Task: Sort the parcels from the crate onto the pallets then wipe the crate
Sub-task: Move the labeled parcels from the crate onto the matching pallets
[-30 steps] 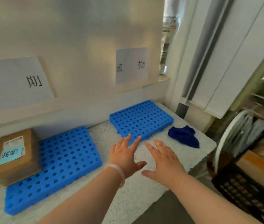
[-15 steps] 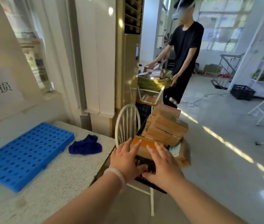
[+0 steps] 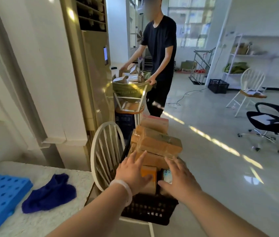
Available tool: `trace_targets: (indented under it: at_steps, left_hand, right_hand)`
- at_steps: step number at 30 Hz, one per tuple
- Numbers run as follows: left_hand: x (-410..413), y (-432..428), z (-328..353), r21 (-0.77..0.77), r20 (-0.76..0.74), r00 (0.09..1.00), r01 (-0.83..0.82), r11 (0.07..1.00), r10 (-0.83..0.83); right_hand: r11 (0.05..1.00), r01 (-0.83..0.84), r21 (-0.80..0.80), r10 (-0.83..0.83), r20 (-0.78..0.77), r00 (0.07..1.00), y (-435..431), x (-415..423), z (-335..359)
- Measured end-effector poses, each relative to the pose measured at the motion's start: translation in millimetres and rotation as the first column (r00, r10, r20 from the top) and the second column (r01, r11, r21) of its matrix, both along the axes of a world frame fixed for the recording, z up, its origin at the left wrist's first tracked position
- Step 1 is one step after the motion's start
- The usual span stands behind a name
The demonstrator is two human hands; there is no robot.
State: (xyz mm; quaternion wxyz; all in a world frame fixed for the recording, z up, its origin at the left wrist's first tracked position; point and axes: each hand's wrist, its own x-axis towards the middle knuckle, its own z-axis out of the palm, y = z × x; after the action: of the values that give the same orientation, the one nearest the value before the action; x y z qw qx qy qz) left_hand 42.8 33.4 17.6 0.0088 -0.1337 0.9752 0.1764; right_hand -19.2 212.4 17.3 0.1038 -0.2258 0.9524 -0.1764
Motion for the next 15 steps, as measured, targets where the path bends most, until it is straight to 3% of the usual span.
trace_targets:
  at_steps: [3,10,15]
  left_hand:
    - [-35.4,-18.5,2.3,0.022,0.068,0.996,0.063,0.998,-0.064]
    - [-105.9,-34.3,8.5,0.161,0.042,0.999,0.009,0.987,-0.016]
    - [-139.5,-37.8,-0.4,0.192,0.05,0.998,-0.033,0.981,0.024]
  right_hand:
    - [0.994,0.106,0.005,-0.106,0.038,0.994,-11.8,-37.2,1.1]
    - [0.976,0.218,-0.018,-0.215,0.098,0.972,-29.7,-93.8,-6.0]
    - [0.917,0.347,-0.196,-0.293,0.257,0.921,-27.5,-144.2,-4.8]
